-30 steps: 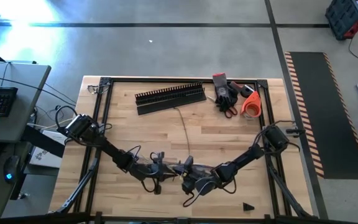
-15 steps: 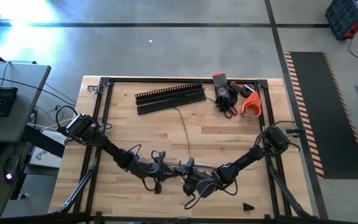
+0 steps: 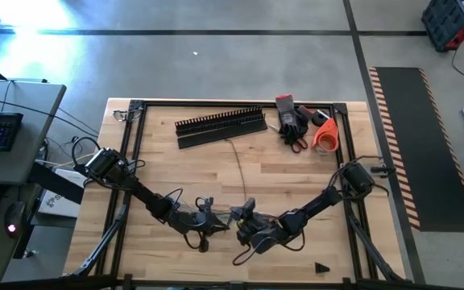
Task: Ziptie cables
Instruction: Wrap the top black zip tie around the colored cable bundle
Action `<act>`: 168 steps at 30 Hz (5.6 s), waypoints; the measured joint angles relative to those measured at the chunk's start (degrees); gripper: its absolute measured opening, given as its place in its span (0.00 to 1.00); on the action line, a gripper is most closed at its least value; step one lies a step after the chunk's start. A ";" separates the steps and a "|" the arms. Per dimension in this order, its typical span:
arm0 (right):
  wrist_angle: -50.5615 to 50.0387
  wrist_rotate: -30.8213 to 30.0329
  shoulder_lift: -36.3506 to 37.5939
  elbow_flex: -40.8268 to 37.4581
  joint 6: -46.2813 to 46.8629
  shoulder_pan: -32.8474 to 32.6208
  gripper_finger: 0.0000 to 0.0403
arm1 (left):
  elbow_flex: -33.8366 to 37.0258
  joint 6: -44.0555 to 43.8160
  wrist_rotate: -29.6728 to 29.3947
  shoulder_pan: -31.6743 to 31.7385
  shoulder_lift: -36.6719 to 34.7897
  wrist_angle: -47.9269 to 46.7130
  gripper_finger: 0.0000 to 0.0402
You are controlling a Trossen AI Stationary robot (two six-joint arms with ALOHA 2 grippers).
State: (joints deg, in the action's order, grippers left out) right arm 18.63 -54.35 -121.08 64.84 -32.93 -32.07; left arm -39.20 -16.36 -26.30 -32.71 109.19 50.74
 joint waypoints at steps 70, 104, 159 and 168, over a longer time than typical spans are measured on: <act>-16.98 7.98 8.68 0.04 67.37 -7.59 0.65 | -2.59 2.03 2.16 5.13 11.08 9.37 0.00; -26.60 18.59 5.03 0.04 80.22 -3.23 0.14 | -4.14 10.08 -2.28 2.38 9.65 10.79 0.00; -21.99 25.97 5.09 0.04 72.93 -2.45 0.00 | -17.25 53.08 6.70 6.88 9.35 -21.08 0.12; -21.92 25.74 5.11 0.02 71.67 -2.43 0.00 | -17.20 51.83 7.02 7.43 9.40 -21.27 0.01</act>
State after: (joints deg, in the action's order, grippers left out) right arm -3.28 -28.61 -115.96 64.86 38.74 -34.50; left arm -56.40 35.47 -19.27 -25.28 118.58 29.47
